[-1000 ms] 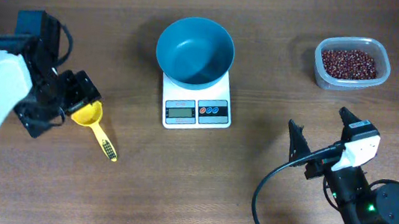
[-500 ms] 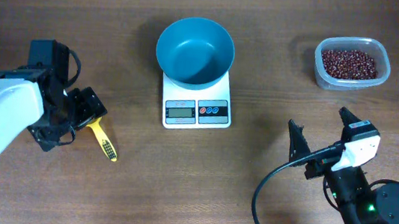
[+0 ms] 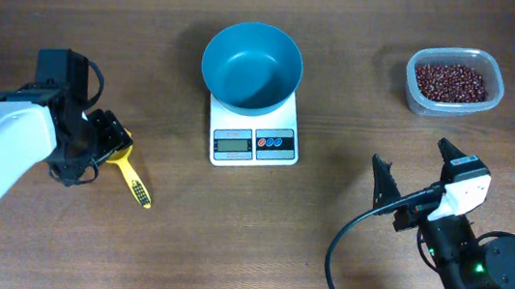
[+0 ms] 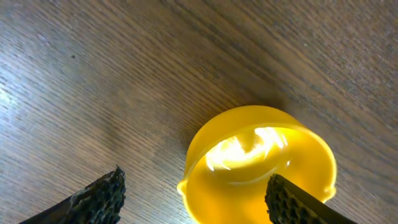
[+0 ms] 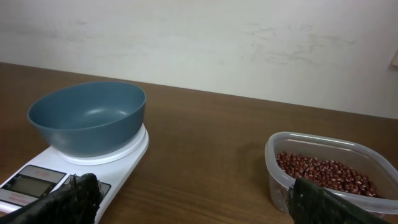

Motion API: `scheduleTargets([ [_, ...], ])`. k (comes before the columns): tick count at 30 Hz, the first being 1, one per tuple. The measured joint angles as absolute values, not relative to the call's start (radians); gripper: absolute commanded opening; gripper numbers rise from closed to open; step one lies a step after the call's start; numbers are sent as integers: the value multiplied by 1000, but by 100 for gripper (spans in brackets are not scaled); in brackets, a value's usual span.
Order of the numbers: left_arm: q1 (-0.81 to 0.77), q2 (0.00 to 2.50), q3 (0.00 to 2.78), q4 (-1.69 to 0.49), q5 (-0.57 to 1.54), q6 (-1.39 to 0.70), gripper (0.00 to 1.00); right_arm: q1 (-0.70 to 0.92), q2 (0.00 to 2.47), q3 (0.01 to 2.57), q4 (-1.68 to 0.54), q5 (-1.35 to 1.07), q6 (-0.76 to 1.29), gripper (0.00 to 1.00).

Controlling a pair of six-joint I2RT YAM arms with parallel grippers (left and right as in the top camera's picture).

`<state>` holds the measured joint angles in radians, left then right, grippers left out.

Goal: Scoop item into bowl and weigh 50g on scale
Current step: 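Move the left gripper to the yellow scoop and grasp its handle, then lift the yellow scoop with the left gripper toward the center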

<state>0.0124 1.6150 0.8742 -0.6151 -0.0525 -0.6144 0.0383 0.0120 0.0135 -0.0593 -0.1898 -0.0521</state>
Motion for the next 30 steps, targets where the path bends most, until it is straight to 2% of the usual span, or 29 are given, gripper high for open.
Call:
scheduleTargets([
  [7,12,1615,856,-566,-51,-629,77,38,12,14,-60,-190,-52,99],
  [10,12,1614,788,-488,-55,-646,45,38,12,14,-59,-190,-52,99],
  [11,12,1612,783,-480,-59,-650,28,38,12,14,-59,-190,-52,99],
  [13,12,1612,778,-476,-61,-656,0,38,12,14,-60,-190,-52,99],
  [21,12,1607,772,-461,54,-683,0,38,12,14,-60,-190,-52,99],
  [23,12,1566,774,-553,57,-795,0,38,12,14,-59,-190,-52,99],
  [27,59,1289,781,-796,72,-1199,0,38,12,14,-59,-190,-52,99],
  [30,59,1173,781,-814,194,-1308,0,38,12,14,-59,-190,-52,99],
])
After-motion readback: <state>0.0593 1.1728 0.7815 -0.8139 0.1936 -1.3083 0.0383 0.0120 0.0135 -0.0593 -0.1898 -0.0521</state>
